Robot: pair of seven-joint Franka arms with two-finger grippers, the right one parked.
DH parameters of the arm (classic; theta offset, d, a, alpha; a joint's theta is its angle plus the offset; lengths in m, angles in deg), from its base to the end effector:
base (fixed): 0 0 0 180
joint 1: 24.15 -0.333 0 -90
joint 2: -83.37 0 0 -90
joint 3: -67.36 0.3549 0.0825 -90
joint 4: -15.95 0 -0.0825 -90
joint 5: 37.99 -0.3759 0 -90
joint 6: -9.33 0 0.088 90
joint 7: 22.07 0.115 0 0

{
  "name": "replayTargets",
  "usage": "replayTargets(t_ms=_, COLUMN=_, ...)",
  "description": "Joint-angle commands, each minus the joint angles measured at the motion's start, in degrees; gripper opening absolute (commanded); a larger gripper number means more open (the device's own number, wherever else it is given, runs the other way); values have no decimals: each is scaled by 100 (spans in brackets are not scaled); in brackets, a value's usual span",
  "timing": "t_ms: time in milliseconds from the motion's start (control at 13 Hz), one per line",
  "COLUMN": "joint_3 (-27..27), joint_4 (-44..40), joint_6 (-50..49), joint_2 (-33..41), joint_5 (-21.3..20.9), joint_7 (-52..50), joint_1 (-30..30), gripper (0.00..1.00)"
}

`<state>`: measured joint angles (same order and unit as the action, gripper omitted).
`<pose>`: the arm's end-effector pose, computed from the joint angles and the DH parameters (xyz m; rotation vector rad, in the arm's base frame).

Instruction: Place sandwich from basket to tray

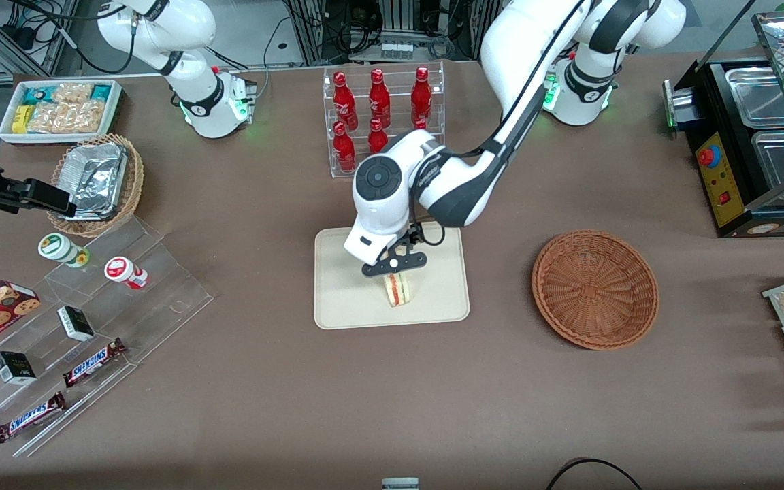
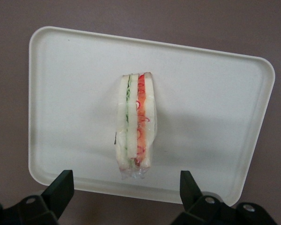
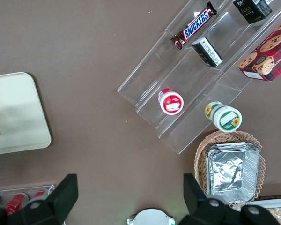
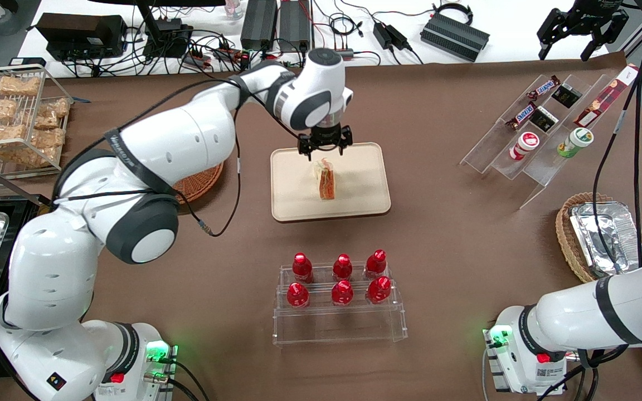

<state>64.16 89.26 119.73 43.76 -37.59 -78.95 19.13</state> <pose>0.5245 -0.5375 0.3652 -3.1177 -0.3067 0.0938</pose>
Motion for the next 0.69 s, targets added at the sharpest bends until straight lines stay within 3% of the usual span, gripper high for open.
replayTargets(t_ms=0, joint_3=39, joint_4=87, joint_6=-481, joint_2=295, joint_5=284, joint_7=630, joint_1=-257, gripper=100)
replayTargets(t_ms=231, joint_3=48, joint_4=131, joint_6=-1027, joint_2=707, joint_5=382, joint_7=1467, joint_1=-723, gripper=100)
replayTargets(t_ms=615, joint_3=153, joint_4=376, joint_6=-1635, joint_2=1235, joint_5=338, joint_7=1748, joint_1=-1655, gripper=100)
